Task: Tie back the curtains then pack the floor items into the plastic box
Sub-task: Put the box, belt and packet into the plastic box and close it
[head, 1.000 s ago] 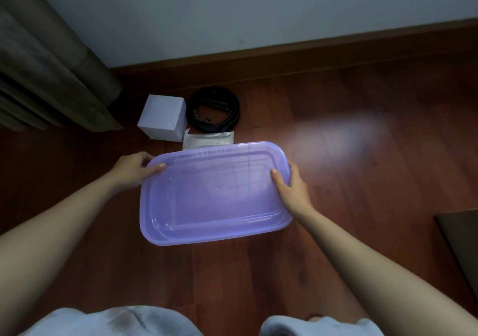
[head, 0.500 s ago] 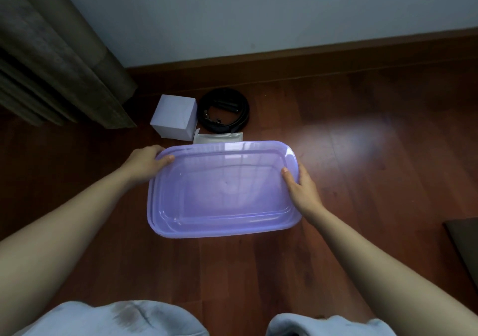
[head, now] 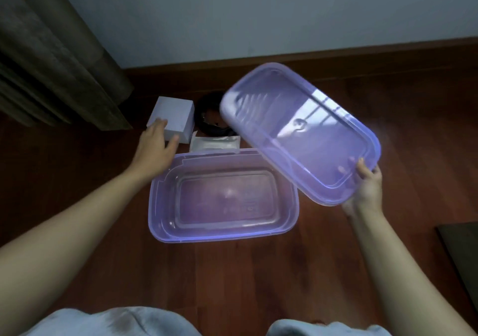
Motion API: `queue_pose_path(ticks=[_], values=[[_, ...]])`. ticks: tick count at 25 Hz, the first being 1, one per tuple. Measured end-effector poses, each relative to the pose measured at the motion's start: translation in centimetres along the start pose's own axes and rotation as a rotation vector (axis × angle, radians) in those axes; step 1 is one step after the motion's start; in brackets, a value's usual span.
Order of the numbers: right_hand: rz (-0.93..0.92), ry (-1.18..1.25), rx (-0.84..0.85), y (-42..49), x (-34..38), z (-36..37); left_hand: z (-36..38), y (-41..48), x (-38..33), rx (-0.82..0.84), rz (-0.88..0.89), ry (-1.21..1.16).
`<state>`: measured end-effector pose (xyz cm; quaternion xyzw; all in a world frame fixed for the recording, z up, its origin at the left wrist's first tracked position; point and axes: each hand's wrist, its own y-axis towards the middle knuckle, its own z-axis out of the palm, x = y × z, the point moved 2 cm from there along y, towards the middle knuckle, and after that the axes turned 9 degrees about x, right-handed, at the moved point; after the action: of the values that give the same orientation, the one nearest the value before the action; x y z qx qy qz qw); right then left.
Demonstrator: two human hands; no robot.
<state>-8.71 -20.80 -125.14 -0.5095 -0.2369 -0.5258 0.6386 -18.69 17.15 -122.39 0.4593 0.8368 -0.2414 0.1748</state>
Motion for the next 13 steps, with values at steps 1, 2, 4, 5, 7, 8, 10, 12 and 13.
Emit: queue_pose_path(ticks=[1,2,4,5,7,8,10,12,13], values=[[0.011,0.074,-0.079,0.4,-0.7,-1.0,0.9,-0.2,1.3,0.046,-0.064,0.055],[0.02,0.139,-0.142,0.7,-1.5,-1.9,1.5,-0.3,2.5,0.096,-0.142,0.069],[0.022,0.211,-0.249,1.3,-3.2,-3.5,2.4,-0.5,4.0,0.257,-0.243,0.116],[0.025,0.226,-0.284,1.5,-3.9,-4.1,2.7,-0.6,4.4,0.34,-0.251,0.149],[0.04,0.232,-0.317,1.6,-4.9,-4.9,3.1,-0.7,5.0,0.394,-0.212,0.2],[0.044,0.227,-0.323,1.5,-5.2,-5.0,3.1,-0.6,5.2,0.379,-0.191,0.213],[0.037,0.192,-0.331,1.3,-5.5,-5.1,3.2,-0.4,5.7,0.358,-0.168,0.244],[0.063,0.088,-0.332,1.3,-5.9,-5.5,3.3,-0.4,5.9,0.352,-0.149,0.284],[0.104,-0.038,-0.354,1.4,-6.2,-5.8,3.4,-0.4,5.9,0.346,-0.141,0.295]])
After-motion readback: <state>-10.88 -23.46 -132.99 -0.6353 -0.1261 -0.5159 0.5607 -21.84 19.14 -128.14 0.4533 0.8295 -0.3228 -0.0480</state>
